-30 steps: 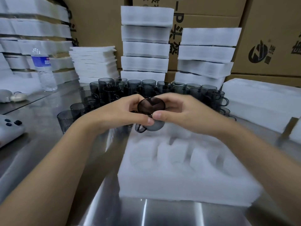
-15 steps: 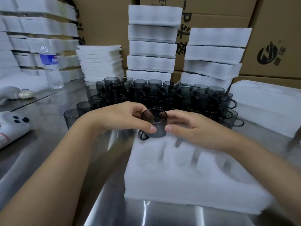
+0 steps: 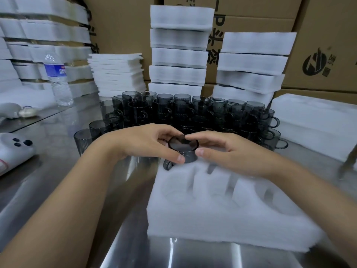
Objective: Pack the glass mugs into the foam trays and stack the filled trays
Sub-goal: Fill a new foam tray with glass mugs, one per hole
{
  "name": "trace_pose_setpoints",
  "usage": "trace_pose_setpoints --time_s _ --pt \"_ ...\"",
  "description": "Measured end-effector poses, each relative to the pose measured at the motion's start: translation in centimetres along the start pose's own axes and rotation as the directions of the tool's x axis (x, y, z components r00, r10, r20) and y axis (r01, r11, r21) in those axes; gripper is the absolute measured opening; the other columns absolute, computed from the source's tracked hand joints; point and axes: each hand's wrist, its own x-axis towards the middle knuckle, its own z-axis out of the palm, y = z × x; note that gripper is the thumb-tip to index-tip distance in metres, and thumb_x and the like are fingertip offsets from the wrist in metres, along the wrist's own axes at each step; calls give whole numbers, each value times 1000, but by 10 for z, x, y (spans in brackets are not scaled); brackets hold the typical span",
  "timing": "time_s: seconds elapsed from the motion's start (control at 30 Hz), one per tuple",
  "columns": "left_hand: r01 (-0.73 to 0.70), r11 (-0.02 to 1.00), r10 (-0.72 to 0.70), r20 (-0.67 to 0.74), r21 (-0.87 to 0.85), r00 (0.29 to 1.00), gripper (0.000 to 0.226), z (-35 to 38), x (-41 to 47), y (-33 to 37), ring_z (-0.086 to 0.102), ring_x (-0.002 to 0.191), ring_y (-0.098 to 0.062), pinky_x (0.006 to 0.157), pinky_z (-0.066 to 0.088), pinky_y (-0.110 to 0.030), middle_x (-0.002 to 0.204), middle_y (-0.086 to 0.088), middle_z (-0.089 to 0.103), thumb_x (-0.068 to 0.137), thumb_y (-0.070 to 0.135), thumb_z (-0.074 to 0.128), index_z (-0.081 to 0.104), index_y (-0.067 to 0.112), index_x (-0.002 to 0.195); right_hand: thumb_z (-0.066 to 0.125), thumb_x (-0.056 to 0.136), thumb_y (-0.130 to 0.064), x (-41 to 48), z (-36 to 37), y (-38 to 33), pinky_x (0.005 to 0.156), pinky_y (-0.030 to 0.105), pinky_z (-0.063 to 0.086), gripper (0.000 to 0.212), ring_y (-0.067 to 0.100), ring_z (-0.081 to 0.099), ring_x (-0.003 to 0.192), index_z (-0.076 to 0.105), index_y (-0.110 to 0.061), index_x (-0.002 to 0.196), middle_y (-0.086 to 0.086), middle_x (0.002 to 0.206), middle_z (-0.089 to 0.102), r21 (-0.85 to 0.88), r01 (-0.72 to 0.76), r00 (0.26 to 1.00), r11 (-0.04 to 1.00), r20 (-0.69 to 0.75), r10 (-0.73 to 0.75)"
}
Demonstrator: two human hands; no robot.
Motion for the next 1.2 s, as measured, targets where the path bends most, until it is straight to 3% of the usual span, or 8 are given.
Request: trace_pose_setpoints --time_s 0.13,0.37,0.67,0.8,0.87,0.93,1.03,1.2 --pt "18 1000 -18 -6 -25 1000 64 -2 -2 2 59 110 2 99 46 -29 113 19 67 60 67 70 63 37 116 59 92 -31 1 0 3 84 21 53 34 2 63 104 56 -40 125 -18 115 66 43 -27 1000 999 -3 27" --pt "34 999 -34 53 -1 998 42 -3 -3 2 58 114 -2 105 43 -32 121 15 64 84 26 70 59 30 125 57 93 -33 2 -2 5 92 28 51 26 -3 60 105 65 -35 118 -26 114 62 -45 -48 999 998 -15 47" --pt "25 999 -27 39 48 999 40 -5 -4 1 57 110 6 99 42 -23 117 22 65 82 34 72 62 38 119 59 92 -32 3 -2 6 98 35 48 22 -5 56 111 69 -38 110 -27 116 60 -58 -57 998 997 -6 56" --pt "-39 999 42 -452 17 891 8 -16 -6 -1 65 71 5 67 43 -17 76 17 72 86 26 68 70 34 85 59 91 -34 1 -2 4 104 31 43 24 -11 53 111 68 -38 113 -30 117 59 -97 -67 998 993 -7 67" --pt "47 998 -6 -786 29 618 14 -23 -8 -5 64 74 -7 65 45 -26 69 12 67 84 21 66 67 32 75 59 91 -35 1 -2 3 104 31 42 25 -12 52 112 67 -37 115 -30 118 58 -108 -72 997 992 -10 71" --pt "304 949 -51 -905 88 423 20 -34 -10 -14 61 99 -22 83 47 -35 93 5 67 78 17 64 66 31 92 59 91 -34 0 -2 1 104 30 43 26 -12 52 111 67 -36 115 -29 117 58 -107 -72 997 992 -12 71" --pt "687 712 -349 -777 142 523 69 -46 -19 -28 37 129 -36 103 37 -45 140 -17 41 75 22 70 42 16 138 58 92 -33 0 -2 0 104 28 42 26 -12 52 111 66 -35 116 -29 118 58 -122 -70 998 990 -9 70" --pt "762 631 -551 -609 144 571 75 -47 -31 -32 47 98 -32 68 42 -32 117 -15 48 73 23 76 37 4 134 58 93 -31 -1 -2 -1 103 29 44 27 -10 53 111 67 -30 118 -26 119 58 -120 -71 997 990 -3 71"
